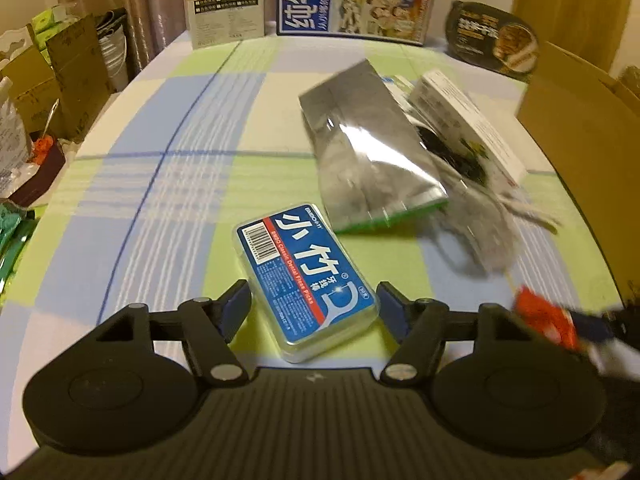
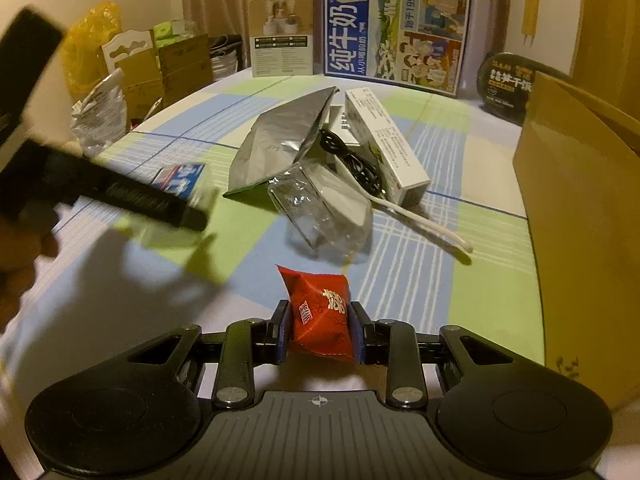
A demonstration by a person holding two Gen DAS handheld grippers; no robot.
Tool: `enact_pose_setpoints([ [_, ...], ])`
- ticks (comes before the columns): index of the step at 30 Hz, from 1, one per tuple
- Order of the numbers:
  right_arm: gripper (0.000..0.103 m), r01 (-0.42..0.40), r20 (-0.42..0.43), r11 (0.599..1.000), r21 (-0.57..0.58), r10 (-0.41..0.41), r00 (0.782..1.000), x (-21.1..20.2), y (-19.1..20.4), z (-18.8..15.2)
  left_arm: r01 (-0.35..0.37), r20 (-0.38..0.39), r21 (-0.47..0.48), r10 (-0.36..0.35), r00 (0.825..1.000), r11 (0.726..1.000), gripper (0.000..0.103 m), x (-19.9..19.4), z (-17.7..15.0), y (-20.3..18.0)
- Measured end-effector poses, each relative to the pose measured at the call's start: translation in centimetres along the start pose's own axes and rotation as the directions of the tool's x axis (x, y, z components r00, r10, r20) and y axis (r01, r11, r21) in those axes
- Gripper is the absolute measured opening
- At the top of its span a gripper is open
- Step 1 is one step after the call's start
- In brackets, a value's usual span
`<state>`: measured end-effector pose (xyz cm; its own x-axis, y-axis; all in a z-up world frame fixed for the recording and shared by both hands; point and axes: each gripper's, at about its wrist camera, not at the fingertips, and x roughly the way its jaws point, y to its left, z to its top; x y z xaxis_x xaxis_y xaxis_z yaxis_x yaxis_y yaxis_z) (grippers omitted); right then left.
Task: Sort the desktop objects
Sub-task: 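Grasp the red snack packet with the right gripper while the left gripper grasps the blue toothpick box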
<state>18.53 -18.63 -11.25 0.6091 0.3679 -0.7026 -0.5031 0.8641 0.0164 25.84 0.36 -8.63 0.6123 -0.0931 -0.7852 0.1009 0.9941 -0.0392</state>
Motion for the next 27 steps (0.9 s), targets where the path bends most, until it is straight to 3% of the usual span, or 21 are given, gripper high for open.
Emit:
enact_pose_setpoints([
  [8, 0.028, 0.006, -0.043, 1.000, -0.004, -0.007, 0.999, -2.5, -0.8, -2.2, 0.157, -0.066, 0.052, -0.153, 0.986, 0.986, 0.064, -4.4, -4.8, -2.2],
  [9, 0.030, 0.005, -0.047, 1.000, -0.008, -0.006, 0.999, -2.8, -0.8, -2.5, 0.172, -0.083, 0.058, -0.167, 0.983, 0.983, 0.063, -4.7, -5.3, -2.4],
  [10, 0.039, 0.010, -0.044, 1.000, -0.011, -0.010, 0.999, -3.0, -0.9, -2.9, 0.179, -0.090, 0.063, -0.173, 0.981, 0.982, 0.063, -5.0, -5.7, -2.7],
  [11, 0.053, 0.014, -0.039, 1.000, -0.009, -0.014, 0.999, -3.3, -1.0, -3.2, 0.179, -0.091, 0.071, -0.172, 0.981, 0.981, 0.065, -5.2, -6.0, -2.9],
  [12, 0.056, 0.015, -0.036, 1.000, -0.002, -0.015, 0.999, -3.4, -1.1, -3.6, 0.174, -0.088, 0.077, -0.167, 0.982, 0.982, 0.070, -5.4, -6.3, -3.1],
  [23, 0.057, -0.005, 0.010, 1.000, 0.005, 0.005, 1.000, -3.1, -1.2, -4.0, 0.083, 0.005, 0.050, -0.083, 0.997, 0.995, 0.073, -5.1, -5.6, -4.0],
  [27, 0.056, -0.009, 0.021, 1.000, -0.001, 0.009, 1.000, -3.0, -1.3, -4.0, 0.070, -0.008, 0.056, -0.069, 0.998, 0.996, 0.066, -4.1, -5.4, -4.2],
])
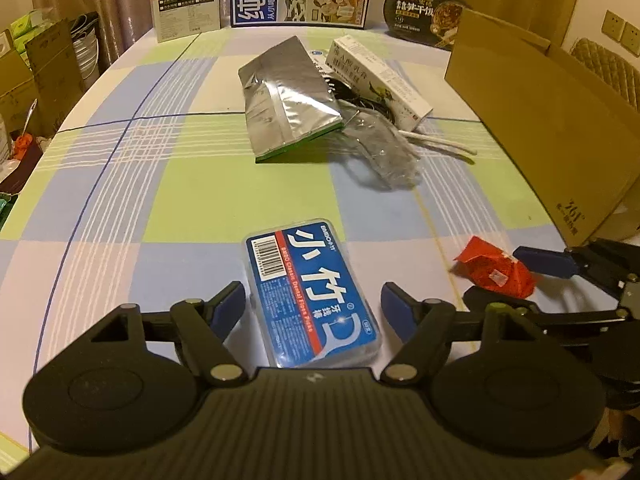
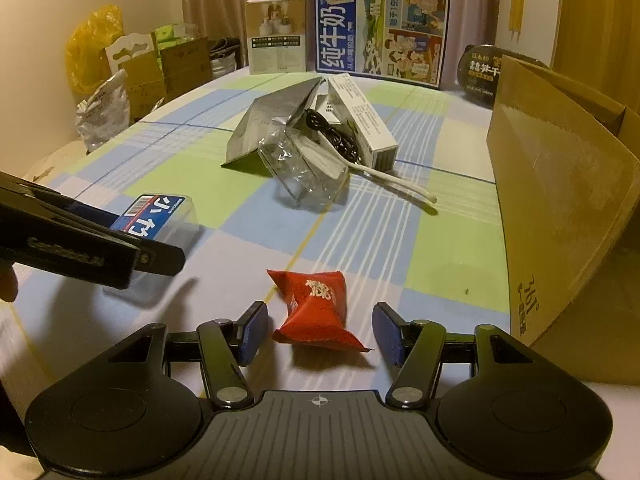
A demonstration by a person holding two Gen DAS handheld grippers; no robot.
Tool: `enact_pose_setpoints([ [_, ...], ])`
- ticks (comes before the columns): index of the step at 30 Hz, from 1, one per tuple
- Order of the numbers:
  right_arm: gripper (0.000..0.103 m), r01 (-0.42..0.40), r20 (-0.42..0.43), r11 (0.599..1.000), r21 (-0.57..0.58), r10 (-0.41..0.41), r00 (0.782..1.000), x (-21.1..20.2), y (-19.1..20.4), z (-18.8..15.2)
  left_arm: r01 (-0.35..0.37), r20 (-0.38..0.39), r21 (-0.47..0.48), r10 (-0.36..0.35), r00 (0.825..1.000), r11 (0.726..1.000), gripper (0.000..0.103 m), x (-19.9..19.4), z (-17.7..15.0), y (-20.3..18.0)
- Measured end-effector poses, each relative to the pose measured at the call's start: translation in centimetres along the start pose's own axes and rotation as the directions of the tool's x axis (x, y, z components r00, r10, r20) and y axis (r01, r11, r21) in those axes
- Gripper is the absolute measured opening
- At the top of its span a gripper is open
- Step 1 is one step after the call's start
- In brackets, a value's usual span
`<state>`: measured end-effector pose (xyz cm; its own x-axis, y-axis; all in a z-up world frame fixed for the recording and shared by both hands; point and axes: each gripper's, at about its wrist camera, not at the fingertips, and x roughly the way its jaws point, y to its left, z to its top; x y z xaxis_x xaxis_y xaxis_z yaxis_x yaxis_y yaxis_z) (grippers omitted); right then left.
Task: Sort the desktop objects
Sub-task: 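Grasp the red snack packet with the right gripper while the left gripper grasps the blue toothpick box, then lift both held items and carry them over the cardboard box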
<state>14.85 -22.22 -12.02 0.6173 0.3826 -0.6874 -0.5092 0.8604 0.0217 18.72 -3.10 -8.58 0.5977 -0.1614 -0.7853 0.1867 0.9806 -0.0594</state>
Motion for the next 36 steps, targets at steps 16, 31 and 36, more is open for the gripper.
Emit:
enact_pose_setpoints([
  [16, 0.027, -0.007, 0.005, 0.999, -0.039, 0.007, 1.000, -0.6, 0.4, 0.2, -0.012, -0.024, 0.027, 0.012, 1.000, 1.000, 0.054, -1.2, -1.4, -0.1],
  [31, 0.027, 0.046, 0.063, 0.999, -0.024, -0.045, 0.997, -5.8, 0.6, 0.7, 0.022, 0.018, 0.054, -0.023, 1.000, 0.998, 0.054, -5.7, -1.6, -2.3],
  [36, 0.027, 0.063, 0.085, 0.998, -0.011, -0.061, 0.994, -8.0, 0.5, 0.4, 0.035, 0.029, 0.057, -0.037, 0.999, 0.998, 0.054, -7.4, -1.7, -3.2],
])
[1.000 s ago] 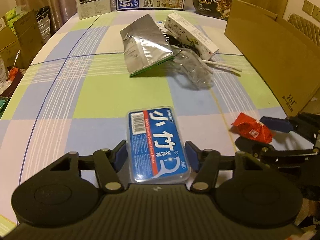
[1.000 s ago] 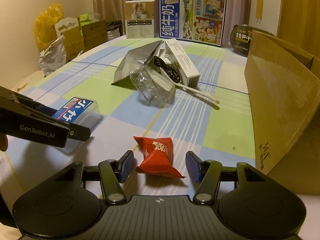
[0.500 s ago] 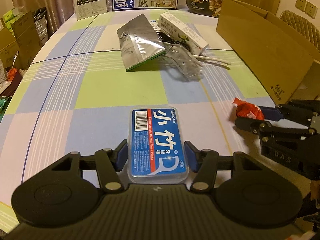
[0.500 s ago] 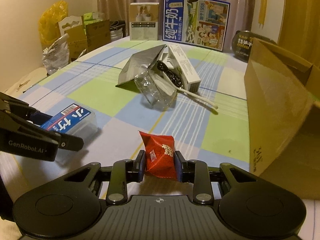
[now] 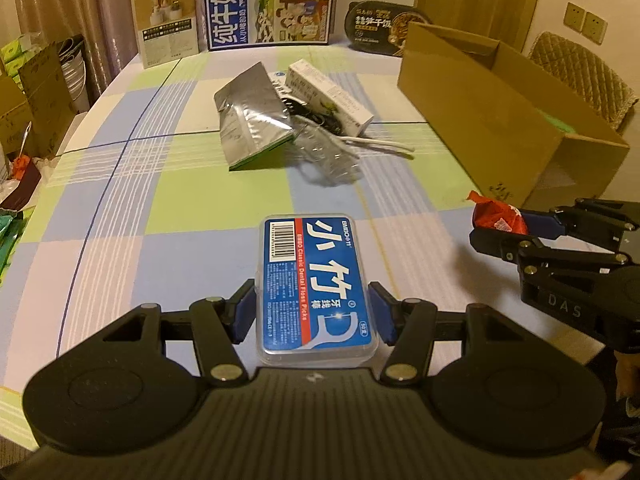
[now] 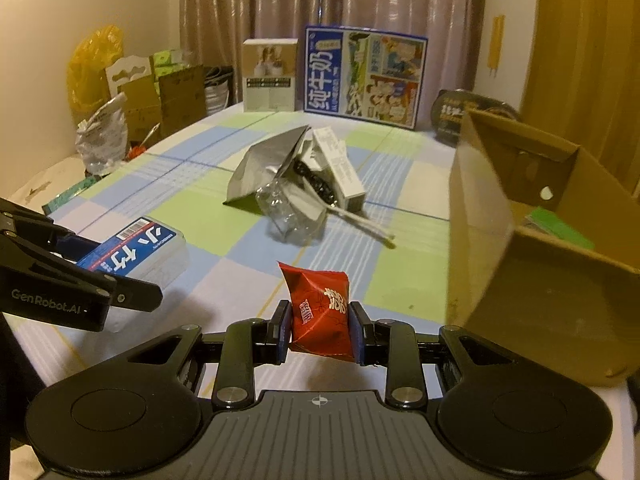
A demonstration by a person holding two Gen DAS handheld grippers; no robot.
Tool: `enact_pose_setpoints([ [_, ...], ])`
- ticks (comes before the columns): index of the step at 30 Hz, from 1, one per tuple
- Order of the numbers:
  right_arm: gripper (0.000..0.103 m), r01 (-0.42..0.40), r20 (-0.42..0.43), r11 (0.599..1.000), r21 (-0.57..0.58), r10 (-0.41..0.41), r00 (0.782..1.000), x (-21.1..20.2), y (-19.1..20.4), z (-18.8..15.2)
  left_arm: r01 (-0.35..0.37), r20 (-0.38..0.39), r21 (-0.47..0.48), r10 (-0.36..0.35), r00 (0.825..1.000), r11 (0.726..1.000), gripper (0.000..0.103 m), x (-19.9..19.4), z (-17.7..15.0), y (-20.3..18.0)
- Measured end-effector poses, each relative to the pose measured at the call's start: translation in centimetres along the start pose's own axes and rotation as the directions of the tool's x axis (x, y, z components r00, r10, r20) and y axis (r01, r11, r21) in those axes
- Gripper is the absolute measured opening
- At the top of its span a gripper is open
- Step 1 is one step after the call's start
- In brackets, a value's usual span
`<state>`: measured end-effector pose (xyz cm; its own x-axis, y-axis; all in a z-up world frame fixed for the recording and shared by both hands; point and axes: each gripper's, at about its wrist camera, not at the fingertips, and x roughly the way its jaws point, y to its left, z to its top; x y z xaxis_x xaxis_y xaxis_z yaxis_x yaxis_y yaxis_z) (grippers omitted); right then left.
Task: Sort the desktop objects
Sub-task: 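Lift both held items and carry them over the cardboard box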
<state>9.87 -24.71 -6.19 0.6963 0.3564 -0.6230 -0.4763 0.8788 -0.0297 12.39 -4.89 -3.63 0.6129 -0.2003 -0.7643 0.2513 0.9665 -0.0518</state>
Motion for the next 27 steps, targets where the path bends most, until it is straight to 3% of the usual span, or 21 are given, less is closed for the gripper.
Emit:
enact_pose_setpoints([
  [17, 0.027, 0.076, 0.090, 0.996, 0.041, -0.079, 0.993, -6.7, -1.7, -0.2, 0.038, 0.059, 0.048, -0.040, 0.997, 0.998, 0.054, -4.1, 0.8, -4.1],
  [27, 0.027, 0.181, 0.134, 0.977, 0.112, -0.196, 0.971, -10.1, -6.5, 0.9, 0.089, 0.101, 0.124, -0.101, 0.990, 0.988, 0.054, -4.6, 3.6, -8.5],
])
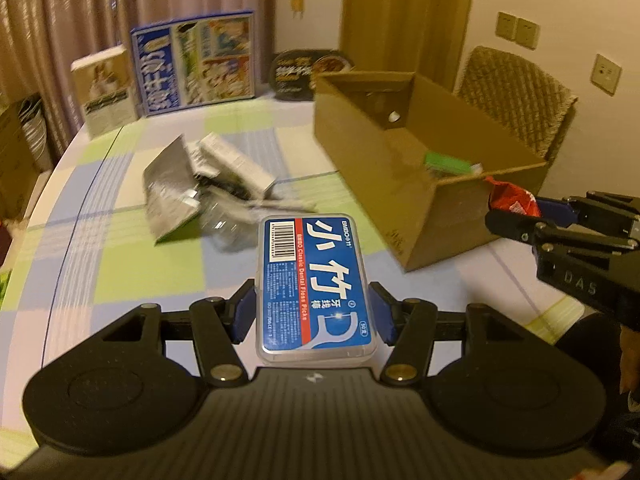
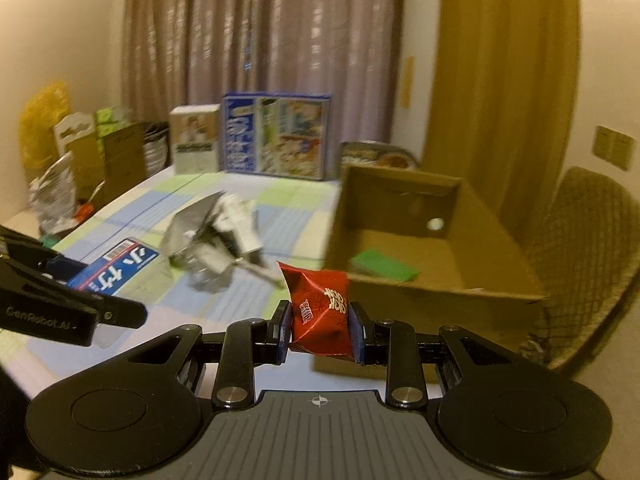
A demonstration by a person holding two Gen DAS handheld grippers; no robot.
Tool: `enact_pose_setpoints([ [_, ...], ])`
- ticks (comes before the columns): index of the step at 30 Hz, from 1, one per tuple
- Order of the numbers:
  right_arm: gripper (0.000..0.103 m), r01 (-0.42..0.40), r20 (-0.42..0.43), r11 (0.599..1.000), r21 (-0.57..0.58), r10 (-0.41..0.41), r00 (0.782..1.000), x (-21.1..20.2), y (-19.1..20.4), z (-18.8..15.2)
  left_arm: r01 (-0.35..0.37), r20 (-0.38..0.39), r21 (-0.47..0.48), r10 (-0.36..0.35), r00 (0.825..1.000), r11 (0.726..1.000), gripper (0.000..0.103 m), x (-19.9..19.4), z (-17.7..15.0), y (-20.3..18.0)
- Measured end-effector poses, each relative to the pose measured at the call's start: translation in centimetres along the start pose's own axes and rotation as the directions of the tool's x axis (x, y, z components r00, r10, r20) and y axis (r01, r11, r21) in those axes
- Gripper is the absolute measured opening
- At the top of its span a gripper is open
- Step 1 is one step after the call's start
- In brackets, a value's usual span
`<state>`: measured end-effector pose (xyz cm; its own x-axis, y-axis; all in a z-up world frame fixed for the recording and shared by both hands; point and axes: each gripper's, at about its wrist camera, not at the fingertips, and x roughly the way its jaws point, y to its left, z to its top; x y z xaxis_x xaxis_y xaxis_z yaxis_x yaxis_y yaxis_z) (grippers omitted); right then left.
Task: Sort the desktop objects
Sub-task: 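Lift both held items and carry them over the cardboard box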
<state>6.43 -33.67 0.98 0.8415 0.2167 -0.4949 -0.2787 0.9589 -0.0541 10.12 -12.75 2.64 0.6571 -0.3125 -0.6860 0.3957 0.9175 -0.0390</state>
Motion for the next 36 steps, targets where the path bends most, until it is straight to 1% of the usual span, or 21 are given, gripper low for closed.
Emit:
enact_pose_setpoints([
  [5, 0.027, 0.050, 0.024, 0.999, 0.019, -0.051, 0.998, 0.0, -3.0, 1.7, 0.038, 0.037, 0.018, -0.038, 0.999, 0.999, 0.054, 0.8, 2.9, -1.9],
  [12, 0.027, 0.075, 0.016, 0.995, 0.064, -0.076, 0.997, 1.6, -6.9, 3.4, 0.089, 0.072, 0.021, -0.090, 0.993, 0.996, 0.054, 2.8, 7.1, -4.3],
  [16, 0.027, 0.077, -0.003, 0.993, 0.093, -0.077, 0.997, 2.7, -8.9, 3.8, 0.106, 0.071, 0.038, -0.109, 0.991, 0.994, 0.054, 4.2, 8.8, -5.6],
  [24, 0.027, 0.079, -0.029, 0.991, 0.105, -0.076, 0.997, 5.5, -10.9, 4.3, 0.130, 0.067, 0.074, -0.135, 0.989, 0.989, 0.054, 7.2, 11.1, -7.5],
  [36, 0.027, 0.092, -0.038, 0.987, 0.135, -0.087, 0.995, 8.5, -13.6, 4.7, 0.152, 0.054, 0.068, -0.156, 0.986, 0.986, 0.054, 11.6, 13.5, -8.3],
])
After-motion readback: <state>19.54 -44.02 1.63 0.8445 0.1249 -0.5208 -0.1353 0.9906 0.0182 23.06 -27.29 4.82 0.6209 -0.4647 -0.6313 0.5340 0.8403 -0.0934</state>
